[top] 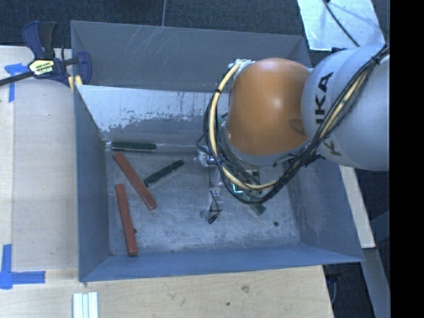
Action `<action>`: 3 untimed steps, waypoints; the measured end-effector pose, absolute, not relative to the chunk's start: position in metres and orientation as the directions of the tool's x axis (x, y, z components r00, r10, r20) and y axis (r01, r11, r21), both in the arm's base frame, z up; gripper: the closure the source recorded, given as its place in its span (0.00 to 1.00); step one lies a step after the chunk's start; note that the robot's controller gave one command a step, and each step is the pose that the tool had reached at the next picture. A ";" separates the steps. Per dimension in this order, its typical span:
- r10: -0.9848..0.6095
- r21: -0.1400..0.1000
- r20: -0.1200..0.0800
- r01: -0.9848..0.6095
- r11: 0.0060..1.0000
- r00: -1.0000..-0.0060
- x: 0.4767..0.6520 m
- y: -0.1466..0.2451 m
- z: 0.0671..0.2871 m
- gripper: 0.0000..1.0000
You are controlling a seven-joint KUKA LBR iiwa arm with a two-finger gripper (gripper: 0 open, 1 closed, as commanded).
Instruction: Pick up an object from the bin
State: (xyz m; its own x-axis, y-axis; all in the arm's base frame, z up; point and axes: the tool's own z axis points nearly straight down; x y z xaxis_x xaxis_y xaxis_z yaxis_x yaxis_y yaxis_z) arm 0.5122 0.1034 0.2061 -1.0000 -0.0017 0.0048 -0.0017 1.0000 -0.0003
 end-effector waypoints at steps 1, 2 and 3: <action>-0.094 0.002 -0.004 -0.094 0.996 -0.996 0.591 0.163 0.163 0.00; -0.027 -0.001 0.003 -0.027 1.000 -1.000 0.595 0.117 0.066 0.00; -0.029 0.001 -0.006 -0.029 1.000 -1.000 0.597 0.120 0.071 1.00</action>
Offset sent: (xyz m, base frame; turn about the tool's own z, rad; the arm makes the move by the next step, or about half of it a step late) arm 0.0767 0.0572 -0.0407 -0.0894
